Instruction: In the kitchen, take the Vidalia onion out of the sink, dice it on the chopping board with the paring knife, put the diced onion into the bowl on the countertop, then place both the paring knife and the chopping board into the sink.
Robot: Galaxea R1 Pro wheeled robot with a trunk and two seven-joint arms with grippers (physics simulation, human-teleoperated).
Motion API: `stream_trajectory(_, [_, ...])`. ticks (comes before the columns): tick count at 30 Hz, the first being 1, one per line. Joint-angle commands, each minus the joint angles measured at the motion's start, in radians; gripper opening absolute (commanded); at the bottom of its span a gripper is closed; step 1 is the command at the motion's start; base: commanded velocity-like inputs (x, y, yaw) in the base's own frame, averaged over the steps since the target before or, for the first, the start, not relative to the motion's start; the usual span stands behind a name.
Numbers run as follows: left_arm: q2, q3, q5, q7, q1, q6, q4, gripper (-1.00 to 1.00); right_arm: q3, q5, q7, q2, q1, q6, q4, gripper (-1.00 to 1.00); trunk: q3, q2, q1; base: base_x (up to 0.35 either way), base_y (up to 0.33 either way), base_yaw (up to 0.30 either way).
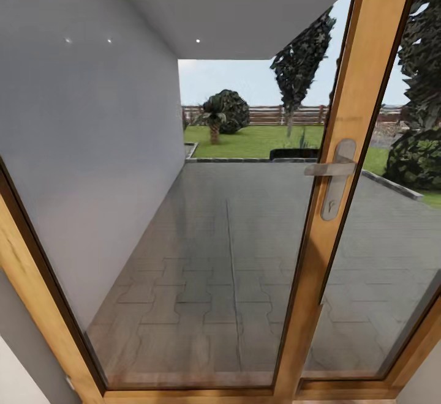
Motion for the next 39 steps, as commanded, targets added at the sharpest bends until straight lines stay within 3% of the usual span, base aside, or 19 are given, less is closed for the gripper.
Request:
stream_trajectory(1, [0.000,0.000,0.000,0.000,0.000,0.000,0.000,1.00,0.001,0.000,0.000,0.000,0.000,-0.008,0.001,1.00,-0.001,0.000,0.000,0.000,0.000,0.000])
stream_trajectory(28, [0.006,0.004,0.002,-0.001,0.000,-0.023,-0.018,1.00,0.000,-0.001,-0.001,0.001,-0.002,-0.016,0.001,1.00,-0.001,0.000,0.000,-0.001,0.000,0.000])
stream_trajectory(39, [0.005,0.002,0.002,-0.004,0.000,-0.038,-0.018,1.00,0.000,-0.002,-0.001,0.001,-0.002,-0.018,0.000,1.00,-0.001,0.000,0.000,-0.246,-0.099,0.000])
